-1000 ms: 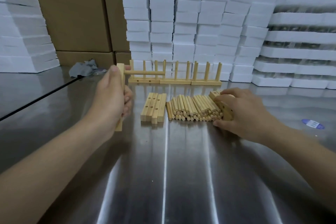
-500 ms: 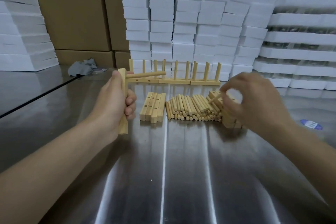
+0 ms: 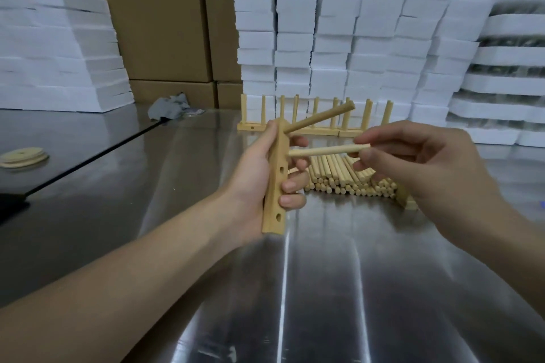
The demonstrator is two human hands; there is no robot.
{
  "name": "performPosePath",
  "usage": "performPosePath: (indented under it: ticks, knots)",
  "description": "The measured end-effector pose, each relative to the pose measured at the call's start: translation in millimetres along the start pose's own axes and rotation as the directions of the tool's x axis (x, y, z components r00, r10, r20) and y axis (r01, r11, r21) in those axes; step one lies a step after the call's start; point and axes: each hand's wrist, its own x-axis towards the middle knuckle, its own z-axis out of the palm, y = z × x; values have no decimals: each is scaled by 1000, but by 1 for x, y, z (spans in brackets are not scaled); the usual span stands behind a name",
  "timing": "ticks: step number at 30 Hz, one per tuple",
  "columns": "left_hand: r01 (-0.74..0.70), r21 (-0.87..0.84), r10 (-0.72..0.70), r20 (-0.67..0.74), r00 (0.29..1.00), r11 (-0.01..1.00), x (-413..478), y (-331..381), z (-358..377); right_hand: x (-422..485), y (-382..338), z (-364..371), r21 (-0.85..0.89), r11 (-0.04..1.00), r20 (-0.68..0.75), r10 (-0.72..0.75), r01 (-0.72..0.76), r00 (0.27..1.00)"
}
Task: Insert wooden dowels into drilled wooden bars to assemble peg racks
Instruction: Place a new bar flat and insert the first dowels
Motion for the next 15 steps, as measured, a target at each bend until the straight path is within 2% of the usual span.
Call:
performPosePath:
  ticks: [6, 11, 15]
  knots:
    - [4, -19, -4, -3, 1000, 1000, 0, -2, -1, -4, -7, 3, -22, 999, 40, -37, 38, 999]
    - [-7, -23, 5, -79, 997, 1000, -1, -1, -1, -9, -15, 6, -211, 964, 115, -139, 161, 984]
    - [-6, -23, 4, -112, 994, 1000, -1, 1, 0, -12, -19, 10, -296, 923, 157, -208, 247, 965]
